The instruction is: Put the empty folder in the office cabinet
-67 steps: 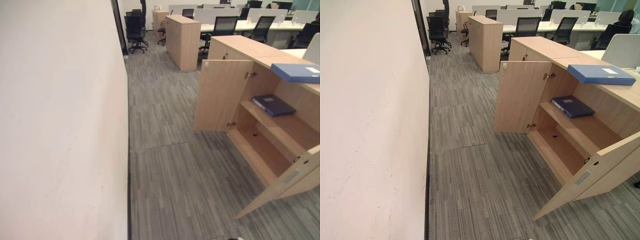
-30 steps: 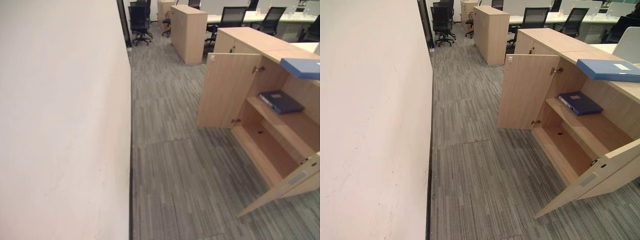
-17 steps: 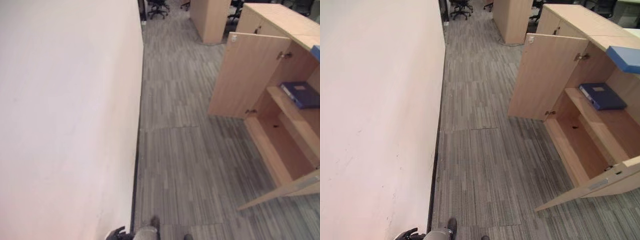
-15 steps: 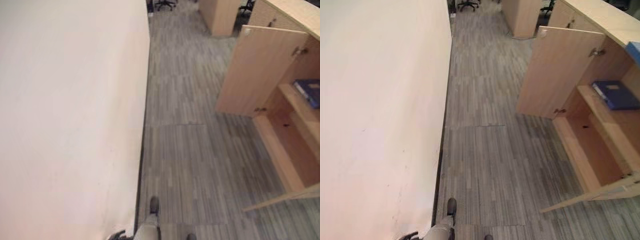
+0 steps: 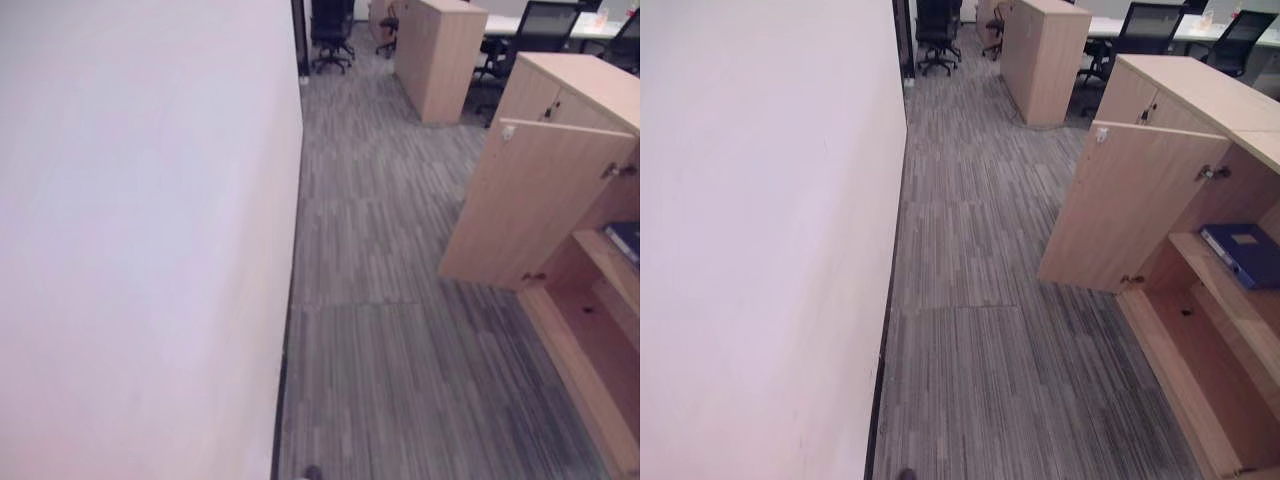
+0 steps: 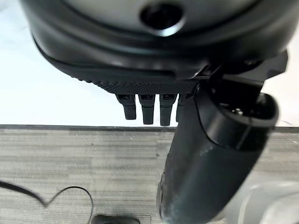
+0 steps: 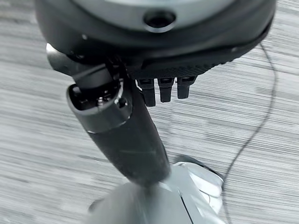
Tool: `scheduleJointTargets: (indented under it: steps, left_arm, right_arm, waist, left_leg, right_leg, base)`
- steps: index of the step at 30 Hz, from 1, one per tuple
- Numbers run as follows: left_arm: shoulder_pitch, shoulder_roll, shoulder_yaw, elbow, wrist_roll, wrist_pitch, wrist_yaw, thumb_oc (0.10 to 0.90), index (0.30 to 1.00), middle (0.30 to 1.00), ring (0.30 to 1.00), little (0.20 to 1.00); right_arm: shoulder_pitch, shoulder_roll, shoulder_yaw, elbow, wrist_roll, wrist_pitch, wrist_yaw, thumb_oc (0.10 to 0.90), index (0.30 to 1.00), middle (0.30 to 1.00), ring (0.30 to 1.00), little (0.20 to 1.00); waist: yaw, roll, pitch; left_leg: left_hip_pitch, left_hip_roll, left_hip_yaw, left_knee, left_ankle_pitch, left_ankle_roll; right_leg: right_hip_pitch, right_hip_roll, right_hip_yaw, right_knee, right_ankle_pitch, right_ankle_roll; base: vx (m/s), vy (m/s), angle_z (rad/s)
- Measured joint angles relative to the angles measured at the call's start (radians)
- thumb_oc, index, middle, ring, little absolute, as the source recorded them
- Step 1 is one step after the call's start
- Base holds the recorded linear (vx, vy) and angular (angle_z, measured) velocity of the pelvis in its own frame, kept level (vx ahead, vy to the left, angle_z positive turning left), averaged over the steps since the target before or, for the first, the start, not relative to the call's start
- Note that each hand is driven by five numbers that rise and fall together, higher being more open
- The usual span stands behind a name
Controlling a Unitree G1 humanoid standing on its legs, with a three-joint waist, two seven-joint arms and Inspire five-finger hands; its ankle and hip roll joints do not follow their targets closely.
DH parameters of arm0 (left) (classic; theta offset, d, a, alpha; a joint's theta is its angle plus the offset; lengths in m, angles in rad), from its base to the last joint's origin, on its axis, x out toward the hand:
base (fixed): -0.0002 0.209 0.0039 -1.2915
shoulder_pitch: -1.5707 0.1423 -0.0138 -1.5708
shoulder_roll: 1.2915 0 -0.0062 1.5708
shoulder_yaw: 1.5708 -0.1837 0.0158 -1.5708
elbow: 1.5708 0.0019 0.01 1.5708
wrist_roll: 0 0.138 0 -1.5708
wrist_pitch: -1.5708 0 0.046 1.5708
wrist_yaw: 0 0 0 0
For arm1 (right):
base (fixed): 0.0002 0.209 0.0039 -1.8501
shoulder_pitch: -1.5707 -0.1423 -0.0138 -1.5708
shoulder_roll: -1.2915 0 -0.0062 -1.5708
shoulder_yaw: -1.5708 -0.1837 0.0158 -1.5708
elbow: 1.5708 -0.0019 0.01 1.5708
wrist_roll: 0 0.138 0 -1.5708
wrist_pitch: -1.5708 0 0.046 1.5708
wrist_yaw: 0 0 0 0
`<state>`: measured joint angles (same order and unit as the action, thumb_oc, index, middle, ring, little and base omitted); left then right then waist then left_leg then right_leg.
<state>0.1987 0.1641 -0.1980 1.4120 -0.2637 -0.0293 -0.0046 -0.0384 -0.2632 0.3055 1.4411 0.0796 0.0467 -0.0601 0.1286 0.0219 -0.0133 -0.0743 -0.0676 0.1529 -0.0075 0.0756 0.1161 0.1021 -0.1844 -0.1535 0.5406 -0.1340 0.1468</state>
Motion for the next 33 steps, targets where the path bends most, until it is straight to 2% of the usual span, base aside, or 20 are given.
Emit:
scheduleJointTargets:
  steps: [1, 2, 3, 5, 6, 7, 8, 10, 11, 13, 14, 18, 20, 23, 24, 25, 26, 28, 31, 33]
  left_arm:
    - [0.0, 0.022, -0.001, 0.007, 0.009, 0.0, -0.009, 0.8, 0.9, 0.9, 0.9, 0.9]
    - [-0.008, 0.02, -0.003, 0.013, 0.009, 0.001, -0.004, 0.8, 0.9, 0.9, 0.9, 0.9]
    - [-0.015, 0.015, -0.004, 0.01, 0.013, 0.001, 0.003, 0.8, 0.9, 0.9, 0.9, 0.9]
    - [-0.02, 0.008, 0.004, -0.012, 0.011, 0.0, 0.004, 0.8, 0.9, 0.9, 0.9, 0.9]
    - [-0.021, 0.009, 0.004, -0.021, 0.011, -0.001, 0.008, 0.8, 0.9, 0.9, 0.9, 0.9]
    - [-0.032, 0.015, 0.016, -0.026, 0.009, -0.005, 0.023, 0.8, 0.9, 0.9, 0.9, 0.9]
    - [-0.043, 0.024, 0.019, -0.029, 0.003, -0.009, 0.028, 0.8, 0.9, 0.9, 0.9, 0.9]
    - [-0.076, 0.032, 0.039, -0.034, -0.001, -0.035, 0.044, 0.8, 0.9, 0.9, 0.9, 0.9]
    - [-0.085, 0.046, 0.061, -0.039, -0.003, -0.044, 0.043, 0.8, 0.9, 0.9, 0.9, 0.9]
    - [-0.086, 0.055, 0.066, -0.045, -0.004, -0.045, 0.044, 0.8, 0.9, 0.9, 0.9, 0.9]
    - [-0.087, 0.056, 0.071, -0.044, -0.004, -0.044, 0.045, 0.8, 0.9, 0.9, 0.9, 0.9]
    - [-0.079, 0.011, 0.091, -0.042, -0.003, -0.042, 0.039, 0.8, 0.9, 0.9, 0.9, 0.9]
    - [-0.089, 0.008, 0.099, -0.032, 0.002, -0.04, 0.042, 0.8, 0.9, 0.9, 0.9, 0.9]
    - [-0.091, 0.018, 0.104, -0.008, 0.005, -0.042, 0.043, 0.8, 0.9, 0.9, 0.9, 0.9]
    - [-0.1, 0.018, 0.104, -0.008, 0.004, -0.04, 0.046, 0.8, 0.9, 0.9, 0.9, 0.9]
    - [-0.107, 0.024, 0.096, -0.01, 0.001, -0.038, 0.052, 0.8, 0.9, 0.9, 0.9, 0.9]
    - [-0.103, 0.032, 0.083, -0.008, -0.001, -0.038, 0.062, 0.8, 0.9, 0.9, 0.9, 0.9]
    - [-0.141, 0.045, 0.039, -0.012, -0.004, -0.031, 0.086, 0.8, 0.9, 0.9, 0.9, 0.9]
    - [-0.146, 0.076, -0.004, -0.062, -0.004, -0.032, 0.087, 0.8, 0.9, 0.9, 0.9, 0.9]
    - [-0.153, 0.079, 0.013, -0.09, -0.004, -0.041, 0.086, 0.8, 0.9, 0.9, 0.9, 0.9]
  right_arm:
    - [-0.008, 0.002, -0.004, -0.018, 0.002, 0.003, -0.002, 0.8, 0.9, 0.9, 0.9, 0.9]
    - [-0.003, 0.006, -0.003, -0.025, -0.001, 0.002, -0.006, 0.8, 0.9, 0.9, 0.9, 0.9]
    - [-0.009, -0.019, -0.001, -0.027, -0.002, 0.005, -0.012, 0.8, 0.9, 0.9, 0.9, 0.9]
    - [-0.01, -0.047, 0.002, -0.062, 0.002, 0.004, -0.013, 0.8, 0.9, 0.9, 0.9, 0.9]
    - [-0.016, -0.062, 0.004, -0.076, 0.004, -0.002, -0.014, 0.8, 0.9, 0.9, 0.9, 0.9]
    - [-0.045, -0.069, 0.006, -0.115, 0.01, -0.018, -0.014, 0.8, 0.9, 0.9, 0.9, 0.9]
    - [-0.058, -0.068, 0.006, -0.133, 0.022, -0.024, -0.014, 0.8, 0.9, 0.9, 0.9, 0.9]
    - [-0.076, -0.061, 0.004, -0.151, 0.043, -0.031, -0.013, 0.8, 0.9, 0.9, 0.9, 0.9]
    - [-0.088, -0.042, 0.001, -0.151, 0.045, -0.029, -0.012, 0.8, 0.9, 0.9, 0.9, 0.9]
    - [-0.091, -0.008, -0.006, -0.153, 0.063, -0.03, -0.008, 0.8, 0.9, 0.9, 0.9, 0.9]
    - [-0.087, -0.001, -0.008, -0.152, 0.064, -0.03, -0.005, 0.8, 0.9, 0.9, 0.9, 0.9]
    - [-0.085, -0.017, -0.04, -0.164, 0.083, -0.027, 0.009, 0.8, 0.9, 0.9, 0.9, 0.9]
    - [-0.055, -0.023, -0.052, -0.173, 0.09, -0.032, 0.01, 0.8, 0.9, 0.9, 0.9, 0.9]
    - [-0.043, -0.029, -0.076, -0.182, 0.109, -0.036, 0.008, 0.8, 0.9, 0.9, 0.9, 0.9]
    - [-0.041, -0.038, -0.083, -0.172, 0.111, -0.036, 0.008, 0.8, 0.9, 0.9, 0.9, 0.9]
    - [-0.04, -0.045, -0.084, -0.155, 0.118, -0.037, 0.008, 0.8, 0.9, 0.9, 0.9, 0.9]
    - [-0.038, -0.05, -0.083, -0.145, 0.118, -0.033, 0.009, 0.8, 0.9, 0.9, 0.9, 0.9]
    - [-0.032, -0.05, -0.085, -0.089, 0.121, -0.021, 0.008, 0.8, 0.9, 0.9, 0.9, 0.9]
    - [0.001, -0.05, -0.083, -0.103, 0.121, -0.031, 0.006, 0.8, 0.9, 0.9, 0.9, 0.9]
    - [0.0, -0.047, -0.079, -0.1, 0.121, -0.032, 0.005, 0.8, 0.9, 0.9, 0.9, 0.9]
  waist:
    - [-0.002, -0.048, 0.0]
    - [-0.004, -0.056, 0.004]
    - [0.004, -0.037, 0.007]
    - [0.007, 0.02, 0.018]
    - [-0.001, 0.03, 0.022]
    - [-0.034, 0.058, 0.05]
    - [-0.048, 0.057, 0.059]
    - [-0.06, 0.044, 0.083]
    - [-0.07, 0.026, 0.099]
    - [-0.072, -0.01, 0.116]
    - [-0.078, -0.023, 0.121]
    - [-0.1, 0.046, 0.144]
    - [-0.12, 0.053, 0.144]
    - [-0.129, 0.05, 0.139]
    - [-0.138, 0.056, 0.134]
    - [-0.159, 0.047, 0.133]
    - [-0.155, 0.043, 0.126]
    - [-0.156, 0.031, 0.123]
    - [-0.161, 0.018, 0.108]
    - [-0.166, 0.01, 0.105]
  left_leg:
    - [0.008, -0.054, -0.012, 0.01, -0.052, 0.034]
    - [0.016, -0.062, -0.015, 0.015, -0.066, 0.041]
    - [0.039, -0.056, -0.027, 0.011, -0.073, 0.049]
    - [0.074, -0.012, -0.035, -0.007, -0.098, 0.044]
    - [0.091, 0.004, -0.036, -0.015, -0.097, 0.044]
    - [0.104, 0.046, -0.031, -0.016, -0.081, 0.014]
    - [0.115, 0.053, -0.034, -0.017, -0.08, 0.01]
    - [0.137, 0.069, -0.031, -0.02, -0.096, -0.022]
    - [0.154, 0.066, -0.041, -0.019, -0.111, -0.048]
    - [0.188, 0.063, -0.053, -0.025, -0.129, -0.085]
    - [0.191, 0.064, -0.065, -0.027, -0.135, -0.105]
    - [0.217, 0.137, -0.095, -0.035, -0.151, -0.134]
    - [0.222, 0.169, -0.118, -0.029, -0.177, -0.16]
    - [0.228, 0.196, -0.137, -0.024, -0.197, -0.157]
    - [0.225, 0.21, -0.139, -0.025, -0.202, -0.153]
    - [0.215, 0.223, -0.159, -0.027, -0.205, -0.157]
    - [0.217, 0.23, -0.161, -0.037, -0.202, -0.164]
    - [0.209, 0.262, -0.162, 0.003, -0.177, -0.194]
    - [0.195, 0.292, -0.163, 0.026, -0.162, -0.201]
    - [0.195, 0.305, -0.161, 0.033, -0.133, -0.24]
  right_leg:
    - [-0.065, -0.086, 0.003, 0.141, -0.017, -0.023]
    - [-0.08, -0.106, -0.013, 0.187, 0.002, -0.021]
    - [-0.098, -0.126, -0.069, 0.234, -0.019, -0.048]
    - [-0.152, -0.136, -0.137, 0.211, -0.075, -0.04]
    - [-0.169, -0.128, -0.158, 0.174, -0.103, -0.042]
    - [-0.218, -0.1, -0.161, 0.07, -0.123, -0.041]
    - [-0.249, -0.098, -0.165, 0.011, -0.114, -0.033]
    - [-0.293, -0.094, -0.169, -0.211, -0.031, -0.017]
    - [-0.29, -0.097, -0.168, -0.336, 0.049, -0.005]
    - [-0.285, -0.098, -0.139, -0.462, 0.14, 0.017]
    - [-0.276, -0.086, -0.131, -0.467, 0.169, 0.023]
    - [-0.238, 0.005, -0.142, -0.504, 0.194, 0.011]
    - [-0.22, 0.022, -0.166, -0.498, 0.207, -0.003]
    - [-0.22, 0.044, -0.168, -0.468, 0.205, -0.02]
    - [-0.235, 0.052, -0.167, -0.438, 0.198, -0.04]
    - [-0.255, 0.058, -0.168, -0.387, 0.168, -0.086]
    - [-0.276, 0.059, -0.173, -0.348, 0.129, -0.108]
    - [-0.289, 0.077, -0.189, -0.281, 0.063, -0.116]
    - [-0.285, 0.104, -0.204, -0.275, 0.028, -0.129]
    - [-0.278, 0.121, -0.214, -0.269, 0.021, -0.151]
  base:
    - [0.19, 0.259, 0.25]
    - [0.27, 0.172, 0.2]
    - [0.22, 0.08, 0.09]
    - [0.12, -0.029, -0.12]
    - [0.01, -0.046, -0.19]
    - [0.01, -0.069, 0.01]
    - [0.05, -0.116, 0.1]
    - [0.15, -0.15, 0.06]
    - [0.18, -0.139, 0.07]
    - [0.19, -0.132, 0.11]
    - [0.21, -0.132, 0.26]
    - [0.29, -0.176, 0.07]
    - [0.26, -0.166, 0.19]
    - [0.31, -0.277, 0.11]
    - [0.22, -0.262, 0.23]
    - [0.29, -0.359, 0.33]
    - [0.24, -0.27, 0.38]
    - [0.28, -0.321, 0.2]
    - [0.2, -0.239, 0.06]
    - [0.17, -0.204, 0.02]
